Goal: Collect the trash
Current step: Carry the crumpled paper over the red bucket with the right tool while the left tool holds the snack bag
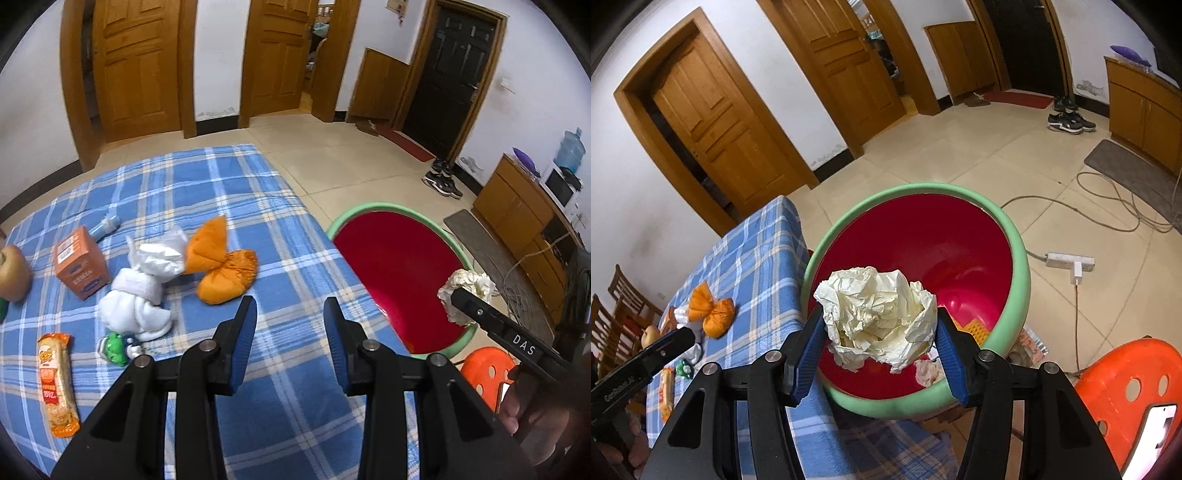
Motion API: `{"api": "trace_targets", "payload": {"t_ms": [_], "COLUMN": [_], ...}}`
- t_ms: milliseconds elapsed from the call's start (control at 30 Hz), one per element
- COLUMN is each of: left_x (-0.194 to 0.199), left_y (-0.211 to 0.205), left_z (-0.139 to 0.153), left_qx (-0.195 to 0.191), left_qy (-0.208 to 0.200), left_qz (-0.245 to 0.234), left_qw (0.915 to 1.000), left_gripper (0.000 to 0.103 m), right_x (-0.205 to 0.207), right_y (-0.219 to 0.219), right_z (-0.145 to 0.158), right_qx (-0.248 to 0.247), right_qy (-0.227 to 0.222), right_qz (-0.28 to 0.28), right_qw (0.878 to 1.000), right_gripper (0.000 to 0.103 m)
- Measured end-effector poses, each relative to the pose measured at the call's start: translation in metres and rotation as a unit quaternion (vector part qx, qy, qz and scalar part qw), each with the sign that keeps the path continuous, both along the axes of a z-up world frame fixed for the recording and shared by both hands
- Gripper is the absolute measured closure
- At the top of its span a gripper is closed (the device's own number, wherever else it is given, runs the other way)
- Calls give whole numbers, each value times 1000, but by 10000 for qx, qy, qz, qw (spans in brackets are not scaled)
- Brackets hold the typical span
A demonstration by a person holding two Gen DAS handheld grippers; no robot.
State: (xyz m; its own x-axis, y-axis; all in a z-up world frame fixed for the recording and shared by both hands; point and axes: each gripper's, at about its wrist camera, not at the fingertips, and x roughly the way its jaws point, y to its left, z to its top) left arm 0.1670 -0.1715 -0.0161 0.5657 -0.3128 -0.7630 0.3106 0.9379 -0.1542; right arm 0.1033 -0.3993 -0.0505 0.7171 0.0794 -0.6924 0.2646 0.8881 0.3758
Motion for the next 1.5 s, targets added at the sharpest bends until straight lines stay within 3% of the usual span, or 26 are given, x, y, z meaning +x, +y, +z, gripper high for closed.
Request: {"api": "trace_targets", "payload": {"t_ms": [167, 333, 433, 700, 1100, 1167, 1500], "left_x": [-1, -7, -9, -13, -10, -11, -20], "left_y": [32, 72, 100, 158, 176, 180, 161], "left_z": [6, 4, -2, -22, -54, -57, -33], "left_qx": [94, 316, 522, 933, 1035, 780, 498], "left_qy": [-67, -66, -23, 207, 538, 592, 327], "left_qz": [488, 975, 1312, 2058, 2332, 2292, 1971], "left_qw": [9987, 9947, 9900, 9739, 9654, 9684, 9786], "left_gripper": [63, 48, 43, 43, 43, 65, 65], "right_x": [2, 0, -1, -2, -3, -3, -3], "right_y": [1, 3, 4, 7, 12, 11, 6], "right_z": [0, 1, 3, 6, 9, 9, 5], "right_qx": [40, 46, 23, -12, -57, -66, -66], "right_qy": [-59, -108, -117, -132, -125, -118, -62], "right_qz": [84, 93, 86, 90, 126, 114, 29], "right_qw": [9999, 9999, 9999, 9999, 9998, 9998, 10000], "right_gripper": [43, 43, 43, 43, 43, 43, 43]}}
